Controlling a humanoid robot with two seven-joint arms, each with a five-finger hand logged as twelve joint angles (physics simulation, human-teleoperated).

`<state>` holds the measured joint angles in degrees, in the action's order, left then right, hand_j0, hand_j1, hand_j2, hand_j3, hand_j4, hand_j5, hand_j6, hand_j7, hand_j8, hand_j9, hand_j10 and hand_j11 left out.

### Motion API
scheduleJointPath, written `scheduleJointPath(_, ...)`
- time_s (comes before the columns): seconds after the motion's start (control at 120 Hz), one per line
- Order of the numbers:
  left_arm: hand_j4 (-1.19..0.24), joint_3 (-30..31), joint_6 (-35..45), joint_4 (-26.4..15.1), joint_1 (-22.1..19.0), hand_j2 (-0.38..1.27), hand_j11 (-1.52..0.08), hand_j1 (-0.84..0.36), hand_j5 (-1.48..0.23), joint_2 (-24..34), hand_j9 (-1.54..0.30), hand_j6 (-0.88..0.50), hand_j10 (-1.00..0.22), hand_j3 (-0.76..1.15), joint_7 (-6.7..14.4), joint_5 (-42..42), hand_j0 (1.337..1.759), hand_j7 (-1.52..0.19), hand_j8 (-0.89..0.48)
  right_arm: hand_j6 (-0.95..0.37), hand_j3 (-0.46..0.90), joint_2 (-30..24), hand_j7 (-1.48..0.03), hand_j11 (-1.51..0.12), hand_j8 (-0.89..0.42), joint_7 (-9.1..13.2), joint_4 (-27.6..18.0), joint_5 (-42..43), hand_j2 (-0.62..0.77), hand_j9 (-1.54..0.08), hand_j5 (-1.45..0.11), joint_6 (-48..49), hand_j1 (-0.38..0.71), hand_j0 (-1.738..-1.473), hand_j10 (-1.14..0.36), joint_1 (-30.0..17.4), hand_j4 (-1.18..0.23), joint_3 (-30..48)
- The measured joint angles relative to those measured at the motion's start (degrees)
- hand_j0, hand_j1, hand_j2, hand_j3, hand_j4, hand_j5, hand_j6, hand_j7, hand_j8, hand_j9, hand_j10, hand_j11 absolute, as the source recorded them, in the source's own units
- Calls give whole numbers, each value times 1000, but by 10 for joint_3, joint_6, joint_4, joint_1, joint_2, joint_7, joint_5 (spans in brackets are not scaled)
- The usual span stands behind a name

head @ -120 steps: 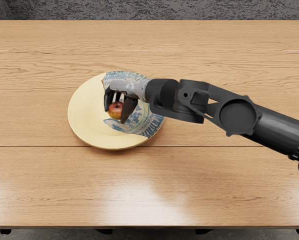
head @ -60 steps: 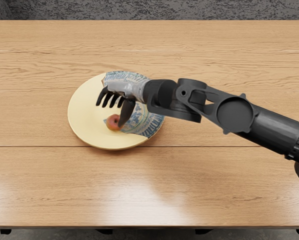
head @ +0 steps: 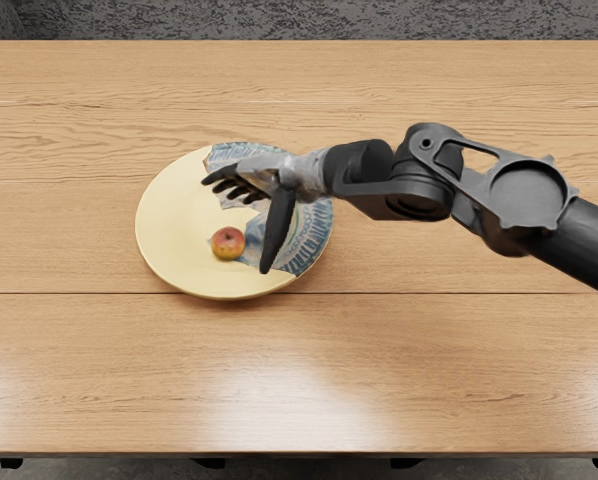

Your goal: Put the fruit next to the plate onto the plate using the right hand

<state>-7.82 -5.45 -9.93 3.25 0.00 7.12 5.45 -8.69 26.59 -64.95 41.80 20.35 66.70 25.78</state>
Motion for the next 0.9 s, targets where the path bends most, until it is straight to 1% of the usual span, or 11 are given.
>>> scheduleJointPath(0.217,0,0,0,0,0,0,0,349,0,0,0,0,0,0,0,0,1658,0,0,-25,0,-45,-32,-33,-25,-1,-9,-119,-3,-33,-33,81,-320,-1658,-25,-3,-26,9)
scheduleJointPath(0.383,0,0,0,0,0,0,0,349,0,0,0,0,0,0,0,0,1658,0,0,-12,0,-94,-14,-14,-11,-1,-33,-217,-1,-14,-15,131,-336,-1658,-11,-16,-12,10)
scheduleJointPath(0.625,0,0,0,0,0,0,0,349,0,0,0,0,0,0,0,0,1658,0,0,-4,0,-178,-4,-4,-3,3,-45,-311,0,-4,-4,145,-345,-1658,-3,-92,-4,76)
scheduleJointPath(0.758,0,0,0,0,0,0,0,349,0,0,0,0,0,0,0,0,1658,0,0,-2,0,-222,-2,-2,-2,5,-45,-361,0,-2,-2,146,-347,-1658,-2,-116,-2,84)
scheduleJointPath(0.9,0,0,0,0,0,0,0,349,0,0,0,0,0,0,0,0,1658,0,0,-1,0,-258,-1,-1,-1,5,-45,-397,0,-1,-1,147,-348,-1658,-1,-133,-1,85)
